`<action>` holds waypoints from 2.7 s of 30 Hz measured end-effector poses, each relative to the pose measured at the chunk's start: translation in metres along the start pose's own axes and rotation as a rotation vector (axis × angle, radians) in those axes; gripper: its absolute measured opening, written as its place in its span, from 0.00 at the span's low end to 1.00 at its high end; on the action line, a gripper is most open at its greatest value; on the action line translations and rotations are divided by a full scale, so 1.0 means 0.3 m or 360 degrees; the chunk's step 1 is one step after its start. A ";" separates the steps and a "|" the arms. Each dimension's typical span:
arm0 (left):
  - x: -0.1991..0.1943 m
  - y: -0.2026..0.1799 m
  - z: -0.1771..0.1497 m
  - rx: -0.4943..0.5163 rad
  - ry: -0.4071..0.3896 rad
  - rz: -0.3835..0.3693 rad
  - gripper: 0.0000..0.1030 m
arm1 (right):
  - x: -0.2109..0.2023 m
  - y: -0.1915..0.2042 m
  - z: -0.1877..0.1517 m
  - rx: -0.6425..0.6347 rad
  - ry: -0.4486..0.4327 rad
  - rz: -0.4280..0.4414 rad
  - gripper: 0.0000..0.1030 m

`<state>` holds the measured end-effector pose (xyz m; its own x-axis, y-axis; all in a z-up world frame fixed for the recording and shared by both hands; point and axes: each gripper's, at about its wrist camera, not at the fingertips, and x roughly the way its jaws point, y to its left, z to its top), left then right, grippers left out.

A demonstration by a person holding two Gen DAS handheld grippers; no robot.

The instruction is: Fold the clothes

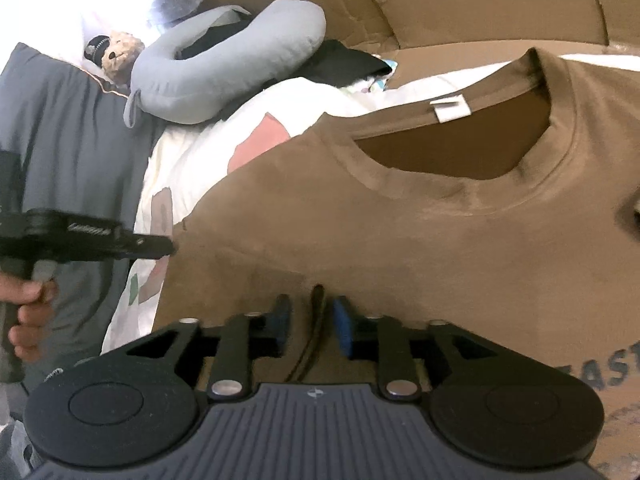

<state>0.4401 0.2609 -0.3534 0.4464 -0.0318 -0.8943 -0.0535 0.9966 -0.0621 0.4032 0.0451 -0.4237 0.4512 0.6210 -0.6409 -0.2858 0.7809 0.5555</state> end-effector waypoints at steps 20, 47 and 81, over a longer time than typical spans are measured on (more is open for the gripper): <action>0.032 -0.091 -0.250 -0.0016 -0.0149 -0.0112 0.20 | -0.007 0.199 -0.104 -0.0492 0.0056 -0.0088 0.40; -0.255 0.049 -0.561 -0.0591 -0.0443 -0.0119 0.24 | -0.054 0.015 -0.020 -0.0377 0.0003 -0.0095 0.40; 0.002 -0.075 -0.818 -0.1260 -0.0605 -0.0733 0.38 | 0.066 -0.031 0.052 -0.0207 0.0150 0.0244 0.34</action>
<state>0.2223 0.2200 -0.4615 0.8231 -0.2389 -0.5152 -0.3221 0.5507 -0.7700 0.4279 0.0490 -0.4334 0.3146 0.7320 -0.6043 -0.4546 0.6750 0.5811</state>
